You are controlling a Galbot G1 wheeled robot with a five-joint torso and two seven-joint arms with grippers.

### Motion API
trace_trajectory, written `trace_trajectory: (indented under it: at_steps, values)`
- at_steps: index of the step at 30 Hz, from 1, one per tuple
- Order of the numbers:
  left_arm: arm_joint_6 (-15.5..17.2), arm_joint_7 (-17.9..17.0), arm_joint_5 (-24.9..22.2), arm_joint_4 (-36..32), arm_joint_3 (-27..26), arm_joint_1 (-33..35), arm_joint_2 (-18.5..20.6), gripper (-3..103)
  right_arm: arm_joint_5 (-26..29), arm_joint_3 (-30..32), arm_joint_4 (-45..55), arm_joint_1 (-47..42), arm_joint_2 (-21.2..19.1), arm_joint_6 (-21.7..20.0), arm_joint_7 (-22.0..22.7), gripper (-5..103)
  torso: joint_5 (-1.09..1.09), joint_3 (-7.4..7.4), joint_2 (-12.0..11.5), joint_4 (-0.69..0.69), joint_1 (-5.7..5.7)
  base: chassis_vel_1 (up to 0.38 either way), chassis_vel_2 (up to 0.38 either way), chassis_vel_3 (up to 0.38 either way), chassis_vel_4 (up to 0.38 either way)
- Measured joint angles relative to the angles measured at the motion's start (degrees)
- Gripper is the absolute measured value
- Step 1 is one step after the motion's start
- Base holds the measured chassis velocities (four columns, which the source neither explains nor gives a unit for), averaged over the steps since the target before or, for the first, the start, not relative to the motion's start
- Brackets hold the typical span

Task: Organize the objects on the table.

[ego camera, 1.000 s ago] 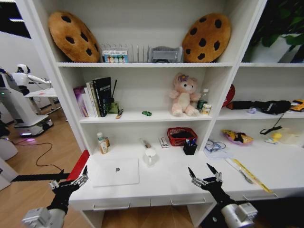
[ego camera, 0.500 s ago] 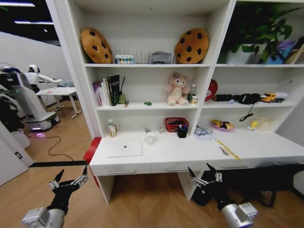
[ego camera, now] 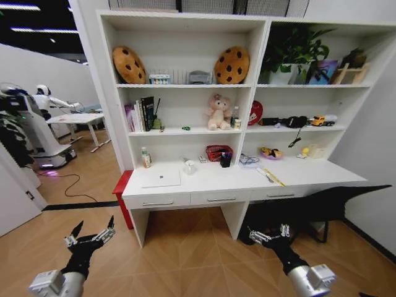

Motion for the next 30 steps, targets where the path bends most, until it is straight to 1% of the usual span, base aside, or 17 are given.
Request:
trace_trajectory:
  at_steps: [1, 5, 7, 30]
  values:
    - [0.00, 0.00, 0.00, 0.00, 0.00, 0.00, 0.00, 100, 0.00, 0.00, 0.00, 0.01, 0.00, 0.00, 0.00, 100, -0.03, 0.00, 0.00, 0.00, 0.00, -0.026, 0.061, 0.060, -0.035]
    - [0.00, -0.01, 0.00, 0.00, -0.01, 0.00, 0.00, 100, 0.00, 0.00, 0.00, 0.01, 0.00, 0.00, 0.00, 100, -0.01, 0.00, 0.00, 0.00, 0.00, -0.010, 0.030, 0.030, -0.020]
    - [0.00, 0.00, 0.00, 0.00, -0.01, 0.00, 0.00, 100, 0.00, 0.00, 0.00, -0.01, 0.00, 0.00, 0.00, 100, -0.03, -0.01, 0.00, -0.02, -0.03, 0.000, 0.000, 0.000, 0.000]
    - [0.00, -0.01, 0.00, 0.00, -0.01, 0.01, 0.00, 100, 0.00, 0.00, 0.00, -0.03, 0.00, 0.00, 0.00, 100, -0.02, -0.02, 0.02, -0.02, -0.06, 0.000, 0.000, 0.000, 0.000]
